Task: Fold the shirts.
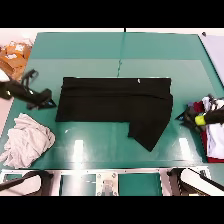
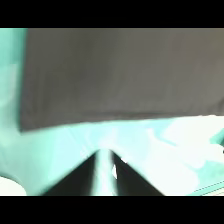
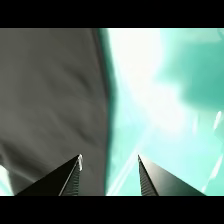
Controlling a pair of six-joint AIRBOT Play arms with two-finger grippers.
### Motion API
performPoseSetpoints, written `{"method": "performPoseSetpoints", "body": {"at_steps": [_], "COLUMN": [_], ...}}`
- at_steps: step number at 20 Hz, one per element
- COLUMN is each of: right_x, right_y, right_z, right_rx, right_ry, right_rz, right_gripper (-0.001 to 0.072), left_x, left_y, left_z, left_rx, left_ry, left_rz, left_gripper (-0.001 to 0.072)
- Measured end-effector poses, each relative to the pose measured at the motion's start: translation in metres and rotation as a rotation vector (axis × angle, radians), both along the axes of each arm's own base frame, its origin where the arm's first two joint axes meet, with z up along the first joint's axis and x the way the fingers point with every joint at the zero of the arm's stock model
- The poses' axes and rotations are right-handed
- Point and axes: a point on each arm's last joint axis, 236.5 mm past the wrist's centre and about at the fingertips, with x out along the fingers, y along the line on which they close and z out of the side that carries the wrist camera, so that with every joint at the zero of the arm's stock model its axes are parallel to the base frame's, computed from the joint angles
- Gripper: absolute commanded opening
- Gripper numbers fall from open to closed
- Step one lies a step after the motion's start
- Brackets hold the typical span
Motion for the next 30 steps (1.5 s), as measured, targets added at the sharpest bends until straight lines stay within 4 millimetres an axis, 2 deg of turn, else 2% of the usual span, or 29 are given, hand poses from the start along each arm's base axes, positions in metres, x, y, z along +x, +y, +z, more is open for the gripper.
{"method": "performPoseSetpoints", "body": {"at_steps": [2,4,8,11,12,13,14,17,19,21,22,24,26,30], "right_x": [-0.020,-0.032,-0.034,-0.026,-0.023,-0.022,-0.020,-0.018,-0.016,-0.017,-0.018,-0.022,-0.031,-0.066], "right_y": [0.019,0.041,0.077,0.091,0.093,0.094,0.094,0.098,0.099,0.095,0.091,0.089,0.082,0.064], "right_z": [-0.021,-0.034,-0.048,-0.052,-0.053,-0.054,-0.054,-0.052,-0.047,-0.040,-0.036,-0.026,-0.020,-0.015], "right_rx": [0.012,0.036,0.059,0.053,0.049,0.045,0.038,0.038,0.037,0.021,0.008,-0.003,-0.029,-0.103], "right_ry": [0.035,0.053,0.040,0.007,-0.002,-0.009,-0.015,-0.035,-0.047,-0.044,-0.037,-0.021,0.018,0.163], "right_rz": [-0.006,0.008,0.053,0.070,0.073,0.076,0.080,0.117,0.149,0.192,0.205,0.223,0.232,0.256], "right_gripper": [0.0430,0.0426,0.0410,0.0260,0.0225,0.0092,0.0021,0.0020,0.0020,0.0019,0.0020,0.0019,0.0019,0.0020], "left_x": [-0.016,-0.027,-0.039,-0.029,-0.024,-0.021,-0.021,-0.015,-0.004,0.008,0.008,-0.001,-0.021,-0.055], "left_y": [-0.008,-0.017,-0.022,-0.030,-0.033,-0.035,-0.034,-0.036,-0.030,-0.028,-0.030,-0.030,-0.027,-0.017], "left_z": [-0.019,-0.040,-0.077,-0.086,-0.089,-0.093,-0.098,-0.100,-0.096,-0.079,-0.070,-0.055,-0.047,-0.041], "left_rx": [-0.019,-0.044,-0.069,-0.132,-0.157,-0.169,-0.166,-0.174,-0.148,-0.142,-0.141,-0.121,-0.079,-0.008], "left_ry": [0.003,0.009,0.030,0.012,0.006,0.003,0.000,-0.025,-0.069,-0.115,-0.122,-0.117,-0.074,0.011], "left_rz": [0.053,0.109,0.221,0.287,0.309,0.317,0.319,0.289,0.255,0.219,0.182,0.125,0.061,-0.026], "left_gripper": [0.0603,0.0603,0.0602,0.0601,0.0531,0.0241,0.0034,0.0025,0.0025,0.0024,0.0024,0.0025,0.0025,0.0025]}}
